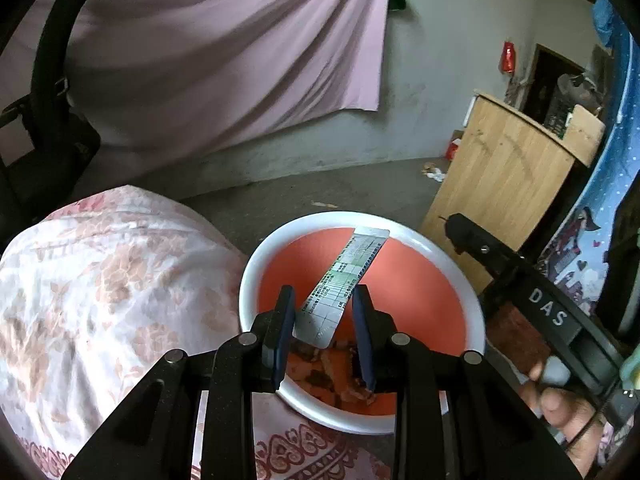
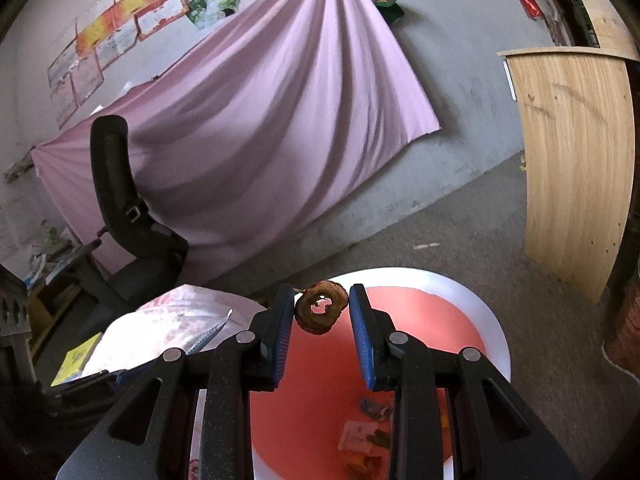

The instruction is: Collect trash

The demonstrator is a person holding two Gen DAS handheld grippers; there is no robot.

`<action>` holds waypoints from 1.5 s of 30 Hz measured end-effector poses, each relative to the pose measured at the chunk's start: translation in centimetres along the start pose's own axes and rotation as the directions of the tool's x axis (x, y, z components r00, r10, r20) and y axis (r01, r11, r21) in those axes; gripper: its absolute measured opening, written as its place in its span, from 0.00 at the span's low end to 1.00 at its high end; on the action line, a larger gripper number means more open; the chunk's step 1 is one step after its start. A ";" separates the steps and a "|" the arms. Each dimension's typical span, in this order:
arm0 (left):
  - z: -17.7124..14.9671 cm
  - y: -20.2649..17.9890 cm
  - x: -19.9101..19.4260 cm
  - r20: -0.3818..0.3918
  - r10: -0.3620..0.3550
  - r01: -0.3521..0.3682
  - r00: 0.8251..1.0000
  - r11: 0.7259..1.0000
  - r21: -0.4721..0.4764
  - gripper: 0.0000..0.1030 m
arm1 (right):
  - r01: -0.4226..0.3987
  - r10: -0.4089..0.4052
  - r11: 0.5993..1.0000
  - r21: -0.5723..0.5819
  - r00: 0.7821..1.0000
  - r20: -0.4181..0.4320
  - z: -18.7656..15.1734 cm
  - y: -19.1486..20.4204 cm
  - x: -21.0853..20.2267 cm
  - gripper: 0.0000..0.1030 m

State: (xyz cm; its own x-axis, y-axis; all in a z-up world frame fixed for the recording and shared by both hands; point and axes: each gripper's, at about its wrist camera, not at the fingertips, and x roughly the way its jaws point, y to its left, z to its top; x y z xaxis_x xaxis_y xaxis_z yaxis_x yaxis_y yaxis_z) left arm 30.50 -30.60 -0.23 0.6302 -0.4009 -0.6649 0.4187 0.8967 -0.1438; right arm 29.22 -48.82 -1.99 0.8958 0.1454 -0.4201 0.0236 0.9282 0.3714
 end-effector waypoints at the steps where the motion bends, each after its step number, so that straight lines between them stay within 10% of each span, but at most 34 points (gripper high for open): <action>1: -0.1 0.1 0.2 -0.005 0.013 -0.013 1.000 1.000 -0.006 0.24 | 0.002 -0.002 1.000 0.004 1.000 -0.006 0.0 -0.1 0.1 0.26; 25: 0.1 4.2 -2.1 0.031 0.054 -0.048 0.998 0.986 -0.160 0.35 | 0.048 -0.049 0.998 -0.040 0.999 -0.014 -0.1 0.5 0.5 0.51; 35: -1.7 7.7 -6.9 0.127 0.162 -0.129 0.979 0.963 -0.235 0.85 | 0.068 -0.068 0.995 -0.068 0.998 0.001 -0.7 2.9 0.2 0.94; 45: -4.8 11.0 -12.4 0.218 0.253 -0.181 0.943 0.936 -0.302 0.94 | 0.018 -0.011 0.994 -0.111 0.998 0.061 -2.3 6.4 -2.1 1.00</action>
State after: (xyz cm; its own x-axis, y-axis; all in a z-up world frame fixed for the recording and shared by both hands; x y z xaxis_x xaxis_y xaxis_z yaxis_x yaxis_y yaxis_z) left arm 24.16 -14.89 2.87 0.8427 -0.1919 -0.5031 0.0803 0.9687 -0.2351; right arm 26.45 -42.42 -0.64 0.9210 0.1137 -0.3725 -0.0098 0.9629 0.2696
